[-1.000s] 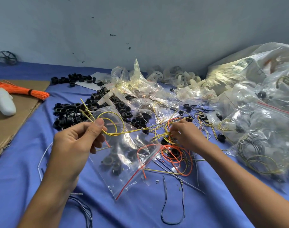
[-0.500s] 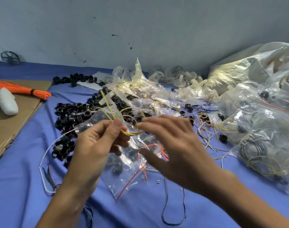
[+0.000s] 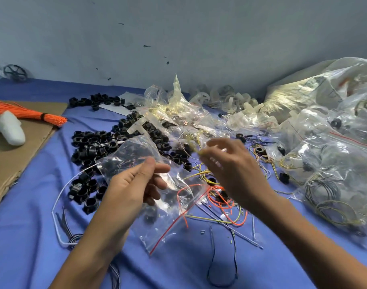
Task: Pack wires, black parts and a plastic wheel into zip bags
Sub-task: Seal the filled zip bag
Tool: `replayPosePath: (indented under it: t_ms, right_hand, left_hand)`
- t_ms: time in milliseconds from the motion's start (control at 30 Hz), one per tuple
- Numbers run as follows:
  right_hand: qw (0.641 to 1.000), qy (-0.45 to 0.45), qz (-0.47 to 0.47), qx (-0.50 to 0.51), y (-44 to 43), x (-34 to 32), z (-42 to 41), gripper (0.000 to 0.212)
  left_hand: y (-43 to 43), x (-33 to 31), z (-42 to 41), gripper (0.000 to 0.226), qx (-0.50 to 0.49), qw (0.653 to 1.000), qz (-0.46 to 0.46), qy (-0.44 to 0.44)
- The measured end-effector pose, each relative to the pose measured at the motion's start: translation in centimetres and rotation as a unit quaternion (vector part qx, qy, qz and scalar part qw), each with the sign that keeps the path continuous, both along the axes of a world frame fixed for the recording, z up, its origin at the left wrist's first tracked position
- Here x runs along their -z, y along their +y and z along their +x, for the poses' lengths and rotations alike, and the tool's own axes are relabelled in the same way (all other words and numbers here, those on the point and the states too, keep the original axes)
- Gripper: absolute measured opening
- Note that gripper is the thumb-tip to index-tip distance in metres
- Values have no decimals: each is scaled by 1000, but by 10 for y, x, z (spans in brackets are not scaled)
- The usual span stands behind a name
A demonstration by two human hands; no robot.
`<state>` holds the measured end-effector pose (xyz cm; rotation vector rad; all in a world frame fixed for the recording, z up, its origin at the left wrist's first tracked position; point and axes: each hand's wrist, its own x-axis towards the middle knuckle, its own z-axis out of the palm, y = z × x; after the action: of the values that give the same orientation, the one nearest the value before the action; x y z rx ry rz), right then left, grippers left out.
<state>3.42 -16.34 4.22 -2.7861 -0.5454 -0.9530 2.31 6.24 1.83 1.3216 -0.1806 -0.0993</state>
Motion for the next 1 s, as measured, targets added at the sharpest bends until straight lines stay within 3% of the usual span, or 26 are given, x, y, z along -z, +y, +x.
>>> replayPosePath:
  t_ms: [133,233,267,333,400,467,567,733,1000]
  right_hand:
    - [966,155,-95,181,-49,7,40,40]
    - [968,173,-64,168,-58,27,49,33]
    - [967,200,-62,146,-55,34,50,30]
    - [956,256,-84,116,-50,49,52,29]
    - [956,260,-74,117,-51,57,53,28]
    - [959,247,-56,128,-56,60,55,23]
    - [964,230,-36,132,-63,55,54,22]
    - [986,94,74,115,-67,28,30,15]
    - [991,-30,115,66,-52,-4,-18,10]
  left_hand:
    - [9,1,4,34,-5,1000,16,0]
    - [12,4,7,18,-36,991,120,-46]
    - [13,6,6,19,-45,978,188,-77]
    - [11,10,0,42,-18,936,325,-133]
    - [2,14,-12,61,43,877,443,-181]
    - [-5,18,-19,66,67,822,516,-231]
    - [-2,20,-16,47,25,818,521,-242]
    - [6,13,-8,11,-70,819,498,-275]
    - [13,14,-1,16,-162,812,472,-303]
